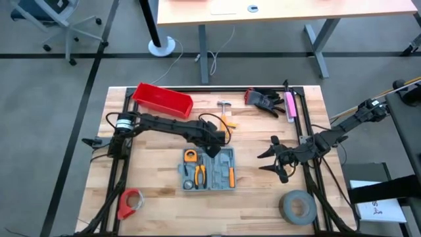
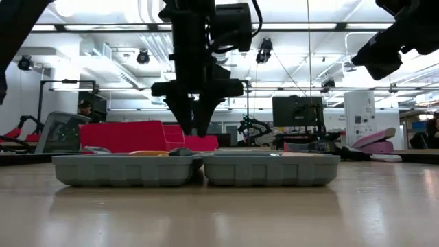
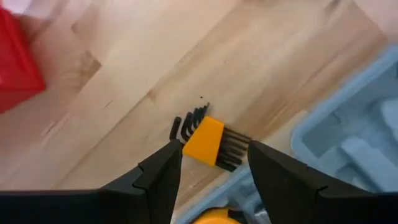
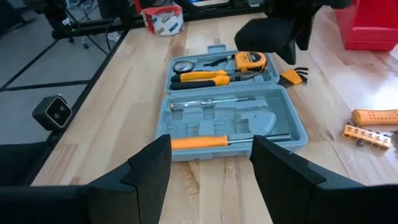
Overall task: Prefit tool cases
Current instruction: Put the yellow hex set into the prefit tool case
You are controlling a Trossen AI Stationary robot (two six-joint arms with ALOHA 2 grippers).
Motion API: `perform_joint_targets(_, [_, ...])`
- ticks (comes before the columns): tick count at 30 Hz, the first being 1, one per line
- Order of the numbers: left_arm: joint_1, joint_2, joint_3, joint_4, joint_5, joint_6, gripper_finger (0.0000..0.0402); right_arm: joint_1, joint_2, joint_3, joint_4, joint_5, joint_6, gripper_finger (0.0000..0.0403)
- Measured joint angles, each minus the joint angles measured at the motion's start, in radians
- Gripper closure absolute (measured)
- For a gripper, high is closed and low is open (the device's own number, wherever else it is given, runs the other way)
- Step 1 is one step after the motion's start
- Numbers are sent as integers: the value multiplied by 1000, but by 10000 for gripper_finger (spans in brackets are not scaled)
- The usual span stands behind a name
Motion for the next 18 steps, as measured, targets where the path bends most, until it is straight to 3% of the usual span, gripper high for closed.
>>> perform_joint_targets(5, [42,0,-5,1,60,114,218,0,0,-2,0,0,0,204])
perform_joint_targets(18, [130,5,-27,11,145,154,230,0,0,-2,1,0,2,204])
